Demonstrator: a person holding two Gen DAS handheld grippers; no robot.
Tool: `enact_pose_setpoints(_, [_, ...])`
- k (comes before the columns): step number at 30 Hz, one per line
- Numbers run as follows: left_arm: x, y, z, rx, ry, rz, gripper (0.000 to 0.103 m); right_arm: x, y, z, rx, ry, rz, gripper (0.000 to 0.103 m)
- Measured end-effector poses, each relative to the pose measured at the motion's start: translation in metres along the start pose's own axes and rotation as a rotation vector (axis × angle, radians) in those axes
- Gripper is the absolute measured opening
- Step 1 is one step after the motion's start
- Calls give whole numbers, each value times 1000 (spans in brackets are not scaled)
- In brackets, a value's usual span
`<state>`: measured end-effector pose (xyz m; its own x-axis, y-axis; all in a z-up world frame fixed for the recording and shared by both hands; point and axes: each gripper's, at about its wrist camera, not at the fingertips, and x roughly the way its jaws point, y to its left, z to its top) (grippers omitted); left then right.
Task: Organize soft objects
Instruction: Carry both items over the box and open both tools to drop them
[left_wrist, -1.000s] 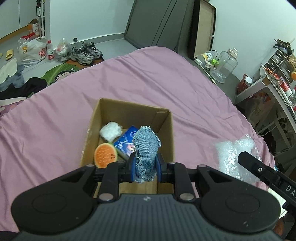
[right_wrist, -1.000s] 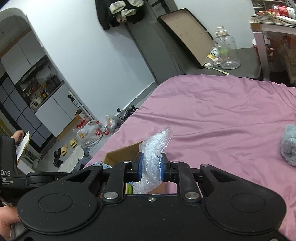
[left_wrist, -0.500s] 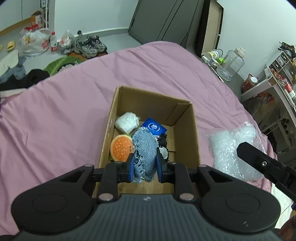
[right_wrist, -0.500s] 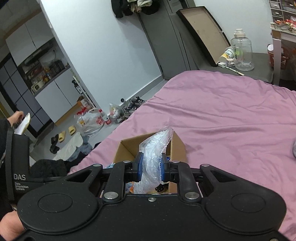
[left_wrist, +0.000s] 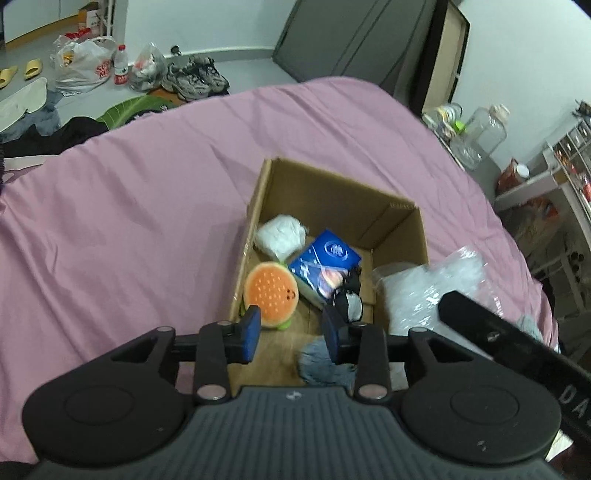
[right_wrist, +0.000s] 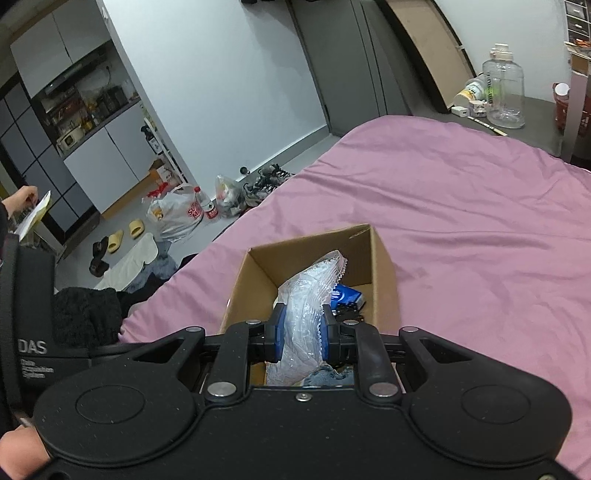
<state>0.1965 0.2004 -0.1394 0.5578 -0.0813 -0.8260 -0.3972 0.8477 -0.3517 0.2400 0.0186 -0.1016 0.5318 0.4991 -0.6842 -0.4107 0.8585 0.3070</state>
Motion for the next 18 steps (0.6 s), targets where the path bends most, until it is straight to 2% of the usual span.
enact_pose_setpoints(6, [-6, 7, 5, -36, -37, -3, 41, 8, 3, 5, 32, 43, 50, 27])
enact_pose_setpoints(13, [-8, 1, 5, -23, -54, 11, 44, -11, -18, 6, 40, 8, -10, 30])
enact_pose_setpoints(18, [-13, -17, 5, 41, -72, 29, 48, -36, -48, 11, 46, -34, -63, 38])
